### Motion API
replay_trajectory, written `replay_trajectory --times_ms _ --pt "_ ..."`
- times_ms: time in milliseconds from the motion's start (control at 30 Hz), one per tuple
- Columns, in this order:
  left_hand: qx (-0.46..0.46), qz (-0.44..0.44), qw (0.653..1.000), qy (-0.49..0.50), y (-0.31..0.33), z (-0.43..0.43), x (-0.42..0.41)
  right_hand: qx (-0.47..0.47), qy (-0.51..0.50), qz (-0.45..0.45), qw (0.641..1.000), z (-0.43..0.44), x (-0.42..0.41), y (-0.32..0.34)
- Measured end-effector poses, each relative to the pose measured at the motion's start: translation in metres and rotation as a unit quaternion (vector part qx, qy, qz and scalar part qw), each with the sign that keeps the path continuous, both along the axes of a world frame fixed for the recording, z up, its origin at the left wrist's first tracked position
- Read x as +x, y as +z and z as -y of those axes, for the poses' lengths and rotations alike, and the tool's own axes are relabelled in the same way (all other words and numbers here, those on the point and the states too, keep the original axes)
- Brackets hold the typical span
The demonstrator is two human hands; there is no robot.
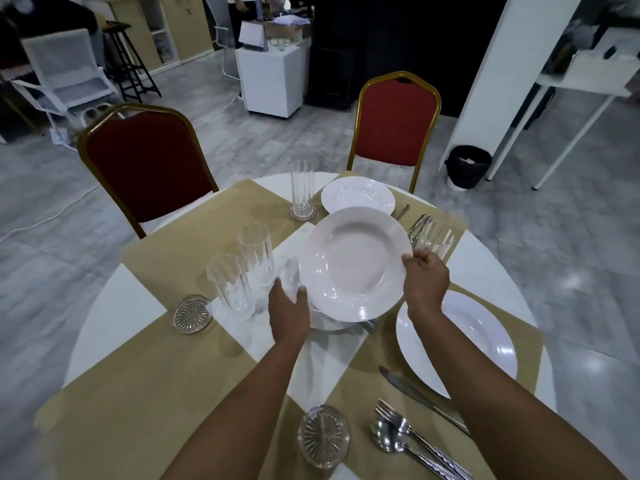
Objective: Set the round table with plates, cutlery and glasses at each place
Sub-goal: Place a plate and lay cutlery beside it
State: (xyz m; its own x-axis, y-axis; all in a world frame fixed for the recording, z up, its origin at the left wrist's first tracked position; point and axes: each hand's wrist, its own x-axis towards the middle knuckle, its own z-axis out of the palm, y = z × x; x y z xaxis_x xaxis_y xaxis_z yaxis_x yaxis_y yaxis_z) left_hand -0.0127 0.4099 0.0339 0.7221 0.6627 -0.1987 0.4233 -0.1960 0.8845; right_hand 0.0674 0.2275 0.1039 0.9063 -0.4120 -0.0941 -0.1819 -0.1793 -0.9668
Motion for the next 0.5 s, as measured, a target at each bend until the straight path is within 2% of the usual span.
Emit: replay_trajectory --times_ms 67,200,400,500 --pt "-0.032 0.028 0.999 -0.014 0.008 0.002 0.002 -0.013 0.019 -0.018 1.000 -0.002 -0.008 -0.004" --pt "-0.100 0.064 0.993 0.021 0.021 -0.003 -0.009 -0.042 0.048 -0.054 0.997 -0.011 -0.033 -0.009" --pt "-0.123 0.058 0.990 0.033 0.019 -0.030 -0.066 -0.122 0.153 -0.120 0.973 -0.035 -0.092 -0.017" --pt "-0.126 0.062 0.990 0.019 0.018 -0.048 -0.099 -0.091 0.158 -0.140 0.973 -0.057 -0.135 -0.019"
